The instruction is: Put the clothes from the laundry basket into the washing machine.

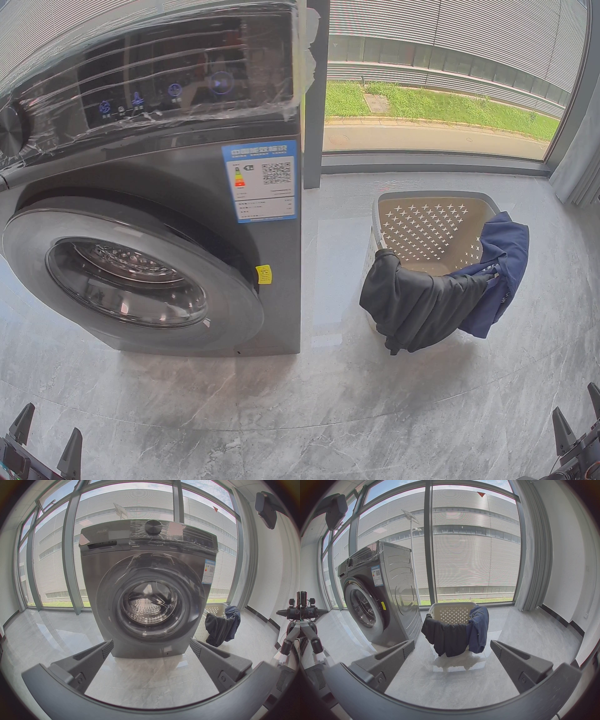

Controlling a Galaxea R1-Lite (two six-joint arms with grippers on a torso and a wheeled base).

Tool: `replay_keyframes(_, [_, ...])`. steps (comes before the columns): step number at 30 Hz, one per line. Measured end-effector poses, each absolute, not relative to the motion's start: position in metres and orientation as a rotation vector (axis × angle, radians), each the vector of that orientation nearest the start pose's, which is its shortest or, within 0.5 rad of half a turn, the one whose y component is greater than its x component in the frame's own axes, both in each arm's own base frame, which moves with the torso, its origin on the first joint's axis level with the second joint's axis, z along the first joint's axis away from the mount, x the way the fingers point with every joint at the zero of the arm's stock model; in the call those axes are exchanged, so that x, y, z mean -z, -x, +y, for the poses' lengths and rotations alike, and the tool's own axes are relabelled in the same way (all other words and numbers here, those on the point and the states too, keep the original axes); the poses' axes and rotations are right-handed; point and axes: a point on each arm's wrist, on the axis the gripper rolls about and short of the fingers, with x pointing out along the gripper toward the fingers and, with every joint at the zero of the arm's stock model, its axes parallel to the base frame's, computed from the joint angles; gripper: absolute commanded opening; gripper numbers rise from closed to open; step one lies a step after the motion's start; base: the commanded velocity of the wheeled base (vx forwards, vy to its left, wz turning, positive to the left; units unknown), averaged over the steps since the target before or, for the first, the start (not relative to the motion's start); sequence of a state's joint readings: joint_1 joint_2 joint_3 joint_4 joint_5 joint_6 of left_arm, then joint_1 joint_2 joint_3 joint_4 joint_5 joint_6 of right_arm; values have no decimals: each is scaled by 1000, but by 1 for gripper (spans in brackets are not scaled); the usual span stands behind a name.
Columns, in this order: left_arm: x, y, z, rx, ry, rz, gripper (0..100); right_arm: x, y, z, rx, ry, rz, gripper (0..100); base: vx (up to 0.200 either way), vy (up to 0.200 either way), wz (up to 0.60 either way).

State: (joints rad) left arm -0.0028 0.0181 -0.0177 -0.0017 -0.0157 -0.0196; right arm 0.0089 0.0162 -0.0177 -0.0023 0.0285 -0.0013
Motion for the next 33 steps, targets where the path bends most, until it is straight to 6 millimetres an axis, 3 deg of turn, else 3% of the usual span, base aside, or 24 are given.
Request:
replay_keyframes(12, [-81, 23, 0, 18, 19, -2, 100, -81, 23, 0, -37, 1, -3, 100, 0, 200, 0])
replay_keyframes(27, [-81, 23, 0, 16, 17, -1, 100, -81, 23, 0, -34, 1, -4, 100, 0, 0, 0])
replay_keyframes(33, [-81, 23, 0, 18, 17, 0, 100, -81, 23, 0, -34, 1, -4, 100, 0, 200, 0])
